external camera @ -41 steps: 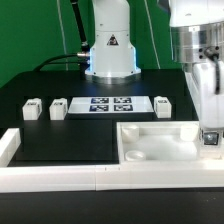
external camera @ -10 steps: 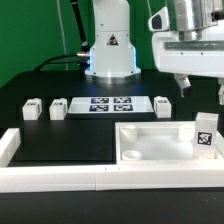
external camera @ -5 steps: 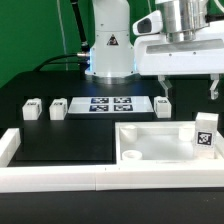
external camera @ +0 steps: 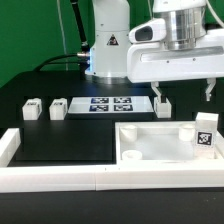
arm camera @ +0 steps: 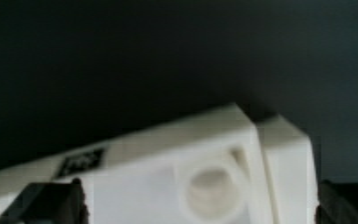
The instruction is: Assemble square table
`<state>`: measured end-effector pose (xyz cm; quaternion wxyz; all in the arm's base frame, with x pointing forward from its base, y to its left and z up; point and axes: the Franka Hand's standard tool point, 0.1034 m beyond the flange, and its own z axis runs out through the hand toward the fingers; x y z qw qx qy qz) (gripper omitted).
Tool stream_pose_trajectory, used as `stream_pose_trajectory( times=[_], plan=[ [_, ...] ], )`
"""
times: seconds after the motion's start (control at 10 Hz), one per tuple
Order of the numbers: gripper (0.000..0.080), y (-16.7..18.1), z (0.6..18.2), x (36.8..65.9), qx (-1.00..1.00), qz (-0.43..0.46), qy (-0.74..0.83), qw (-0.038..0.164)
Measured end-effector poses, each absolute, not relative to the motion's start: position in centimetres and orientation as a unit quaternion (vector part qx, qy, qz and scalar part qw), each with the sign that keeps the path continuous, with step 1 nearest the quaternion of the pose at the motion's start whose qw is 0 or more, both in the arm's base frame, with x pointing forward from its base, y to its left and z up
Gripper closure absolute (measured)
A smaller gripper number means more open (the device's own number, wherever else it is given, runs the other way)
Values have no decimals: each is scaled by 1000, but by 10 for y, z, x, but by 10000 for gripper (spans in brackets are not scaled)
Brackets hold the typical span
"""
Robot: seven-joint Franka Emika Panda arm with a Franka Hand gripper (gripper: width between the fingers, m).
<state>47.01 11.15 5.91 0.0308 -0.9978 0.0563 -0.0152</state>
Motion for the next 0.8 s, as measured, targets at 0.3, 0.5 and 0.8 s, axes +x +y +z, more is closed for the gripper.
stream_pose_trajectory(
  times=[0.3, 0.5, 0.8],
  plan=[
    [150, 108, 54, 459, -998, -24, -52, 16],
    [150, 108, 51, 453, -999, 3, -50, 19],
    [150, 99, 35, 419, -990, 141, -18, 22]
  ],
)
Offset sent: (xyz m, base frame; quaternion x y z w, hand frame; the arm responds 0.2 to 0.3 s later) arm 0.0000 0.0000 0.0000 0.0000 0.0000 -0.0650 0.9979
